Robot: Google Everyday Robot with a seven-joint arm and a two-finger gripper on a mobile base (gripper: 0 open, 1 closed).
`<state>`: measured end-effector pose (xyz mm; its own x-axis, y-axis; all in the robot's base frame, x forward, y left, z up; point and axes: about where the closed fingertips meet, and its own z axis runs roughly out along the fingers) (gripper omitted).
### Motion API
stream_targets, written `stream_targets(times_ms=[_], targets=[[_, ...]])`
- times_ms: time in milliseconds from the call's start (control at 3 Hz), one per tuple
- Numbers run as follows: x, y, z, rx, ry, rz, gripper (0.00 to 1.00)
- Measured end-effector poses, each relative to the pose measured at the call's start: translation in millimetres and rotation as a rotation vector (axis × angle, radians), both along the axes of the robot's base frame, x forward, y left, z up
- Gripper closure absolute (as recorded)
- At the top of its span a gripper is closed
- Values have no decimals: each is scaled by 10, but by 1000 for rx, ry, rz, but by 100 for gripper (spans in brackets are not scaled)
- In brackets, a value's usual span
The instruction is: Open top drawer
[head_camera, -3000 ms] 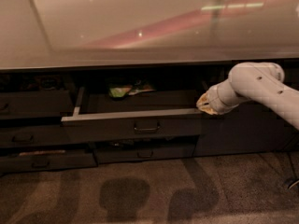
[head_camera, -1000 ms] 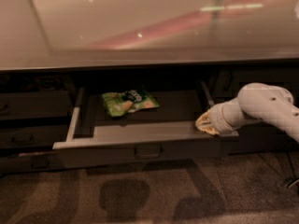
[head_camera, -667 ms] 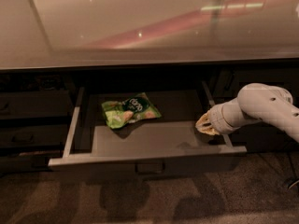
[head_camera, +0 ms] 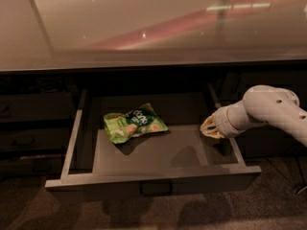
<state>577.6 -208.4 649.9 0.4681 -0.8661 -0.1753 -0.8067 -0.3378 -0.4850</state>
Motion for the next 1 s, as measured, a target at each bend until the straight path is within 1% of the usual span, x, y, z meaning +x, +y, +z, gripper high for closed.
stream_targets(times_ms=[333,667,1000], targets=[[0,0,-1,0,0,0,34],[0,1,-1,0,0,0,3],[0,1,-1,0,0,0,0]])
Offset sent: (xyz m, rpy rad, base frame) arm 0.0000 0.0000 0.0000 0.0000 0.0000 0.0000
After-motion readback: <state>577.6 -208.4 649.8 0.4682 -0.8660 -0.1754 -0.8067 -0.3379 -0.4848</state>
